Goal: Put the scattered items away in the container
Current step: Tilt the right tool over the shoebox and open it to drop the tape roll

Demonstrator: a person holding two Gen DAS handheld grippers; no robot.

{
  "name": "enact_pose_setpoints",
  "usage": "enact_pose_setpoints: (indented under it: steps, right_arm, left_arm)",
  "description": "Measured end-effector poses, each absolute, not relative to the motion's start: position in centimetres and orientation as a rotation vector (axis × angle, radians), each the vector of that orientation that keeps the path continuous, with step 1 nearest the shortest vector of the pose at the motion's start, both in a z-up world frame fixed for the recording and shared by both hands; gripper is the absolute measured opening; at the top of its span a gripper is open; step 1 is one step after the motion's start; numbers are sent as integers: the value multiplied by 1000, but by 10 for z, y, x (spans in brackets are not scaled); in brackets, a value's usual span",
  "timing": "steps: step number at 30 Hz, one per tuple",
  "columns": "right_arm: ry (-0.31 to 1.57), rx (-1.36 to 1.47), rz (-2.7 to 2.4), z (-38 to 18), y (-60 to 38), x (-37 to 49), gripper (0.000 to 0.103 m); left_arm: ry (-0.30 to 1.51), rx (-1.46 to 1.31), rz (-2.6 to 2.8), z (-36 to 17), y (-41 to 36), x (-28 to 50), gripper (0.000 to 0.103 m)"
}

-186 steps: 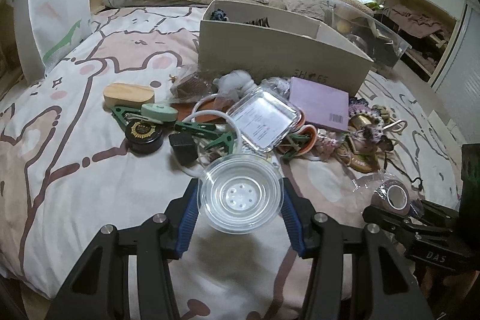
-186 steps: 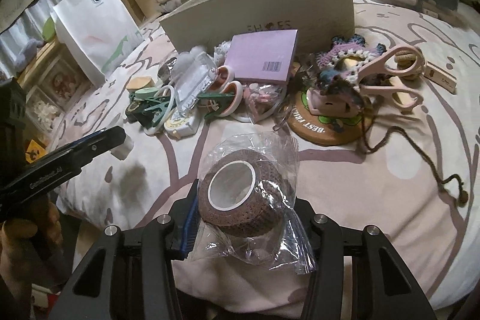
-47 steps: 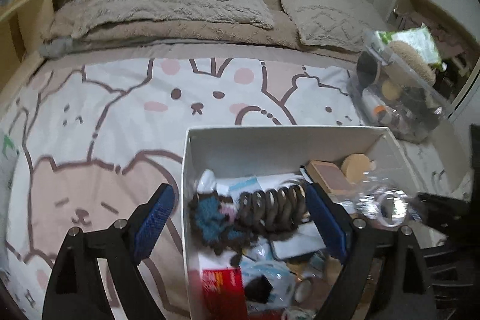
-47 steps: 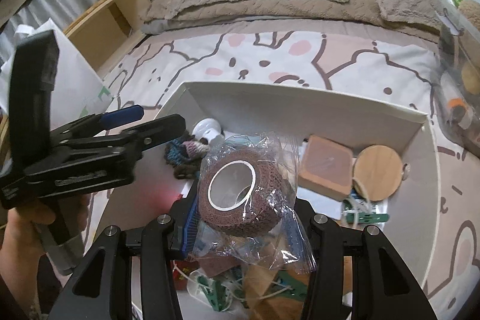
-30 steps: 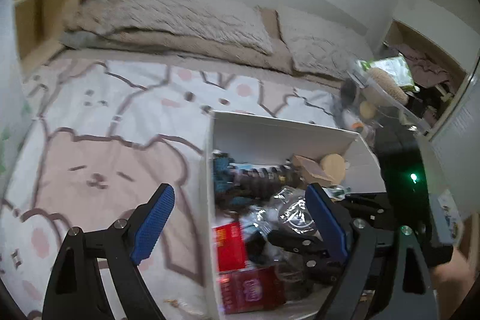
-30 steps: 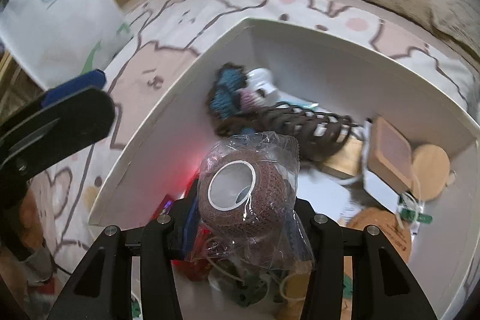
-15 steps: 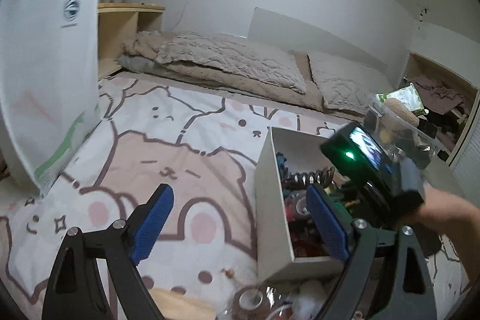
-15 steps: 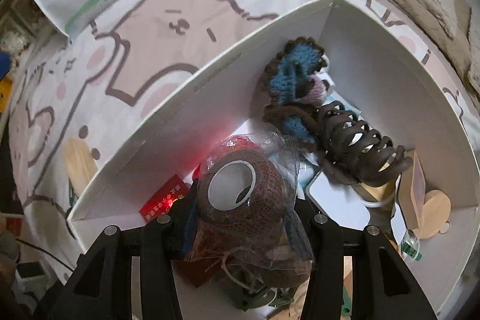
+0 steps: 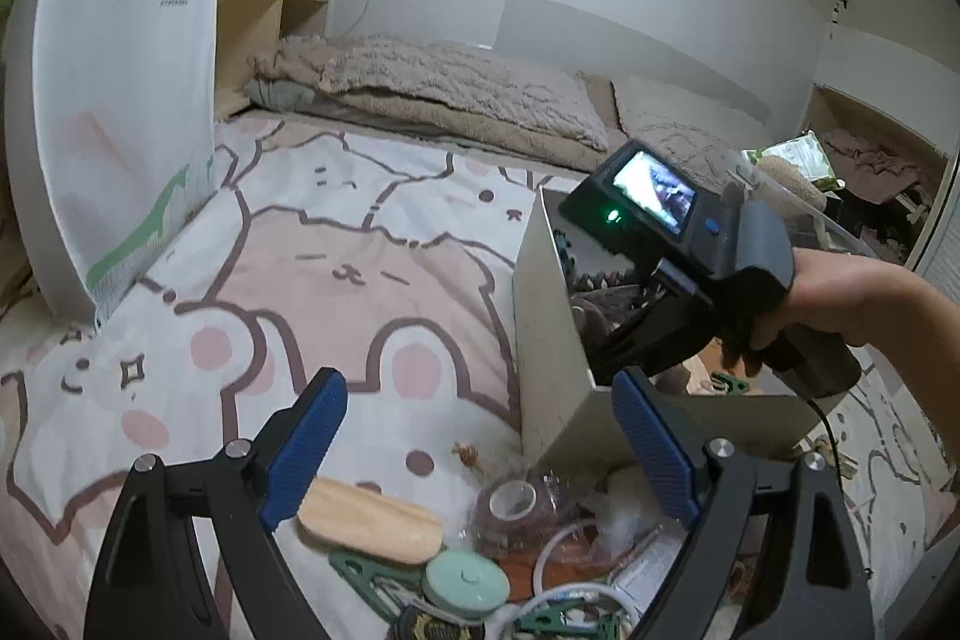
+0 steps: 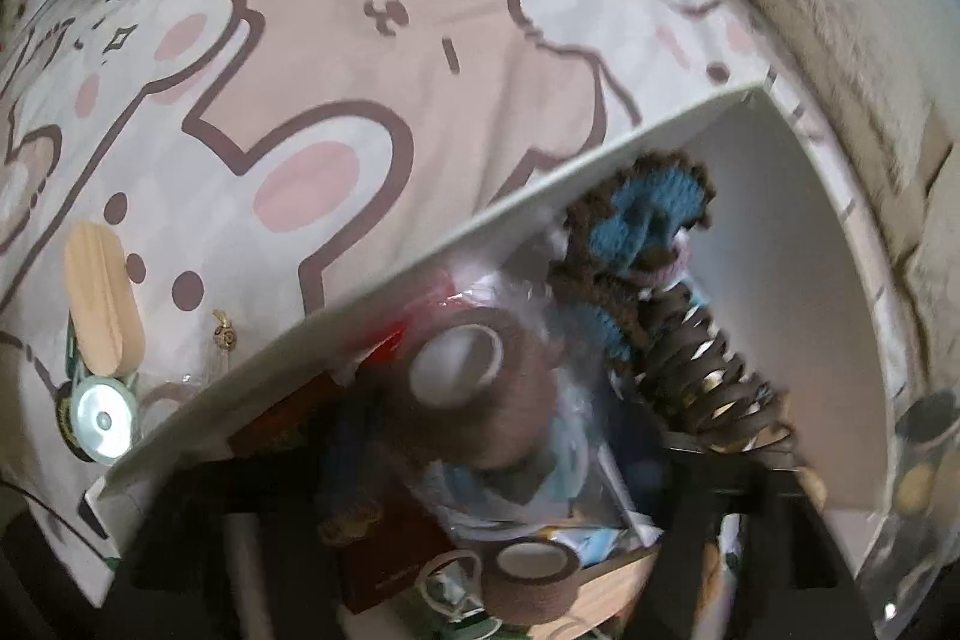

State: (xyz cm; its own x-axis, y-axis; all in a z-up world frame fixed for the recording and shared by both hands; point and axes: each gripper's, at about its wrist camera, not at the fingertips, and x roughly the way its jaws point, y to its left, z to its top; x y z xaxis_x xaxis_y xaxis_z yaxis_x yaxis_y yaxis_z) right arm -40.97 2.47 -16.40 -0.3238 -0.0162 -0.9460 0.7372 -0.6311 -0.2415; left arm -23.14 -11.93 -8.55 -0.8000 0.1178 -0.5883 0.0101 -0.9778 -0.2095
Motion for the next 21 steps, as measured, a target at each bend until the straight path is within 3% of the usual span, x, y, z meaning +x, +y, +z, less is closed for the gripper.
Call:
enact_pose_setpoints:
  steps: [6,21]
  right_arm:
    - [883,1371,-2109,-136,54,-406,103]
    - [510,1248,-2321,-69,103,-376,103]
  left_arm:
    - [-320,-956,2917,-80,-117,-219,91]
    - [-312,-915,2918,-62,-105,-194,91]
